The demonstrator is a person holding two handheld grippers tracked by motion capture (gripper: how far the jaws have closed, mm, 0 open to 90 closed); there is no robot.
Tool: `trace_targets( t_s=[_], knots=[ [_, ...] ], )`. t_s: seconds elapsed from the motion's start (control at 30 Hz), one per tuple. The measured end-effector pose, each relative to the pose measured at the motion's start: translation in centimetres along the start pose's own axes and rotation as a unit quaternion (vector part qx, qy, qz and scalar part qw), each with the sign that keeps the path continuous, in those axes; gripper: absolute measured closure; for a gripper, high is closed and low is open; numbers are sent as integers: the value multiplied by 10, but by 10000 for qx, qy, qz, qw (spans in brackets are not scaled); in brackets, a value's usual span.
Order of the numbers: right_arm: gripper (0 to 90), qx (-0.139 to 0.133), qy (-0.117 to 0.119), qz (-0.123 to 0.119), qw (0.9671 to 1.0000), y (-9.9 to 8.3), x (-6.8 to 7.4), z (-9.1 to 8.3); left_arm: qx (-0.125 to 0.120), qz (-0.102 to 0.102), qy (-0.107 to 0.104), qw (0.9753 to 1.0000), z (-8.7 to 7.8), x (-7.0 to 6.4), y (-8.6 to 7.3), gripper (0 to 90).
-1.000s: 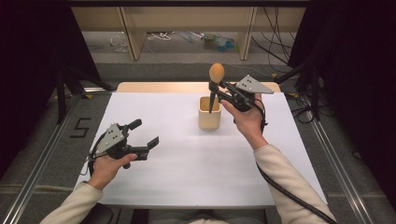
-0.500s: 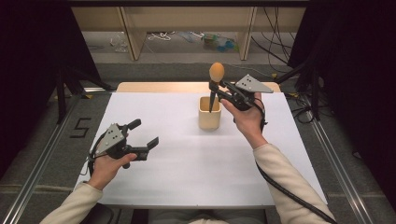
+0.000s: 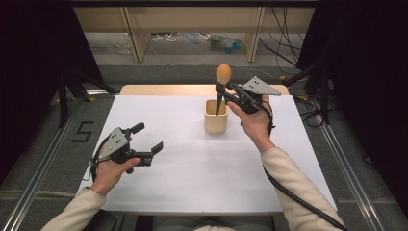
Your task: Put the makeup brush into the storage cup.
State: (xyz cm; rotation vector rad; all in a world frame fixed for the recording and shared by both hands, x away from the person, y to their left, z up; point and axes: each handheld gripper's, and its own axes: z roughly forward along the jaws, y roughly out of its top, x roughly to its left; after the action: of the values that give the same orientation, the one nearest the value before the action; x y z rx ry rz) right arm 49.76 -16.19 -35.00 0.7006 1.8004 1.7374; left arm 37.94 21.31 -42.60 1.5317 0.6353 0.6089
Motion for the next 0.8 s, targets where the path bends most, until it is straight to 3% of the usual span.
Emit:
trace_targets(
  t_s=[0.17,0.2,0.33,0.37,0.63,0.8],
  knots=[
    [665,10,-19,6,10000,0,0,1,21,28,12,10000,0,0,0,22],
    [665,9,-23,6,10000,0,0,1,-33,203,-15,9998,0,3,1,20],
    [665,-44,-39,21,10000,0,-1,1,-48,202,-7,9998,1,3,1,12],
    [665,-105,-61,-67,9999,0,-3,2,-46,201,-7,9998,1,3,1,12],
    [665,-41,-50,39,10000,-1,-2,3,-42,210,-12,9998,1,3,1,8],
    [665,-59,-65,-51,9999,0,-5,3,-35,208,-17,9998,1,3,1,8]
  ],
)
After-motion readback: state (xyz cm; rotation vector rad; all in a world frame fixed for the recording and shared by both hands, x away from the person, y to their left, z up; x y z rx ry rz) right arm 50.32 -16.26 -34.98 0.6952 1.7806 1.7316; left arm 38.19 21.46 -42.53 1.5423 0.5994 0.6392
